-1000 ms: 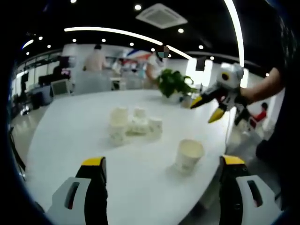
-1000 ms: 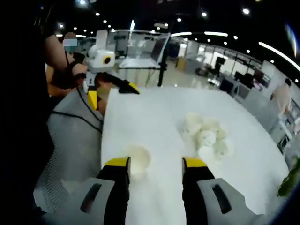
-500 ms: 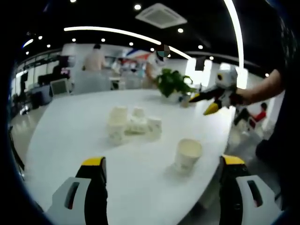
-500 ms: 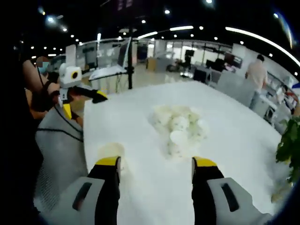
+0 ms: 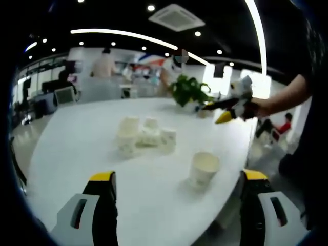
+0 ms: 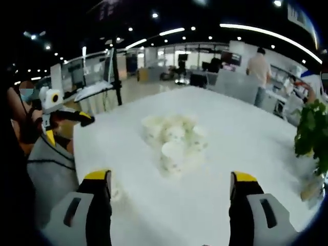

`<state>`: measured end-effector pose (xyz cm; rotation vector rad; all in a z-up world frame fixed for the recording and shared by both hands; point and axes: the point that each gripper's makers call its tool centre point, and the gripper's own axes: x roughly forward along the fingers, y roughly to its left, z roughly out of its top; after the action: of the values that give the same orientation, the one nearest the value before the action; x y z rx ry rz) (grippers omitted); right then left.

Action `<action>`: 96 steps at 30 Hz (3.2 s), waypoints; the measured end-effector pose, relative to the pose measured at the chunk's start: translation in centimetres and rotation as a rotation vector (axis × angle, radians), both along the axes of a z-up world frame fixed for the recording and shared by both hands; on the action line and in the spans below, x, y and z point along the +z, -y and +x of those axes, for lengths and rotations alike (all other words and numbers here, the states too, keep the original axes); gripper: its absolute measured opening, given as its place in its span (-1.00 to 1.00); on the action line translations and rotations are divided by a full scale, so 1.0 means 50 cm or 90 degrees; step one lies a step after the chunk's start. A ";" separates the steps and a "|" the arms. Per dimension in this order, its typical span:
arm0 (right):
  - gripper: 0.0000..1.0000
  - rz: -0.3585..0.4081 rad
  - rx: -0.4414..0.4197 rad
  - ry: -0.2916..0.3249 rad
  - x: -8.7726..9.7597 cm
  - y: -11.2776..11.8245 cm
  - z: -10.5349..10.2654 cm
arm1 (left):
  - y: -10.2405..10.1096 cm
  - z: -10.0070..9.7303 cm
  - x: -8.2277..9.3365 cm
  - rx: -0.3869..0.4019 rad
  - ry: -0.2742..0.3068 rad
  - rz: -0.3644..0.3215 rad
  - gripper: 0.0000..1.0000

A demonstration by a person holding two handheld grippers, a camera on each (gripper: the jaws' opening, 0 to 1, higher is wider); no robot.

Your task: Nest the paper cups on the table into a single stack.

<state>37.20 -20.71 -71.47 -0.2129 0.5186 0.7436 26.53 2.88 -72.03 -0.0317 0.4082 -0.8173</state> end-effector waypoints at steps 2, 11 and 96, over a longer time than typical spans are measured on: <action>1.00 -0.003 0.000 0.004 -0.004 -0.005 0.009 | -0.003 -0.004 0.000 0.000 -0.001 0.002 1.00; 1.00 0.005 0.010 -0.008 -0.019 -0.047 0.040 | -0.017 -0.009 -0.001 0.006 -0.002 0.005 1.00; -0.09 -0.105 0.131 -0.120 -0.179 -0.157 0.175 | -0.063 0.023 -0.018 0.066 -0.020 0.002 1.00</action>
<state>45.95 -12.83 -80.45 -0.3558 0.7467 0.9269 27.66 6.04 -72.91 -0.0618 0.4345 -0.7140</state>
